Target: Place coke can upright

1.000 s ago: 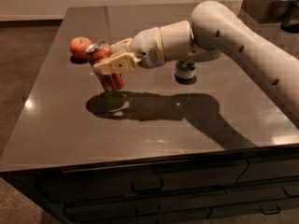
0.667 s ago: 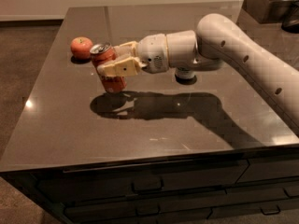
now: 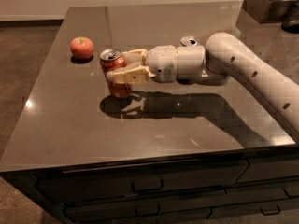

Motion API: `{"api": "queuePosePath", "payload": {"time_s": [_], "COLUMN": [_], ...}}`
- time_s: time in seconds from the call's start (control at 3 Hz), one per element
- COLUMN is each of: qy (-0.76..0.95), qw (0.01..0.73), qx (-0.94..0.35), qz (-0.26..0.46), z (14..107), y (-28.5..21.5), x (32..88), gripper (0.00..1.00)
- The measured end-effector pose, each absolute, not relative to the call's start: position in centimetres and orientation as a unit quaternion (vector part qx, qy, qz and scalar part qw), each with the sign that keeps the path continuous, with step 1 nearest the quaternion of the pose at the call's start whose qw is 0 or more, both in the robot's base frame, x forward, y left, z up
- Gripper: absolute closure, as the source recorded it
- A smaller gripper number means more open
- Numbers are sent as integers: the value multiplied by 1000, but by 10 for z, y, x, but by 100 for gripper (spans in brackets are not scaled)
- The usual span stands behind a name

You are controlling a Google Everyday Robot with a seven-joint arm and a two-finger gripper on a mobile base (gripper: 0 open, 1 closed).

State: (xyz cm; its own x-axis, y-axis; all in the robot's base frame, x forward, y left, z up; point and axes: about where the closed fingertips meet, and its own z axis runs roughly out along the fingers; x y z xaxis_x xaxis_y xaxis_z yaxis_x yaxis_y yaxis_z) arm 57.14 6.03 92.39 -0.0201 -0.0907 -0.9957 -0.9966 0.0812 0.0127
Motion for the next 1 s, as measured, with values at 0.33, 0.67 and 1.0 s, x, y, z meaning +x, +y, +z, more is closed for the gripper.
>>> {"api": "queuePosePath", "payload": {"time_s": [0.33,0.67,1.0], "qy": [546,545,545], "qw": [507,507,507], "qx": [-495,-496,-496], "qz": [447,448,448], "z": [919,919,919], "y": [51,52,52], "x": [569,568,568], "gripper": [12,0,0]}}
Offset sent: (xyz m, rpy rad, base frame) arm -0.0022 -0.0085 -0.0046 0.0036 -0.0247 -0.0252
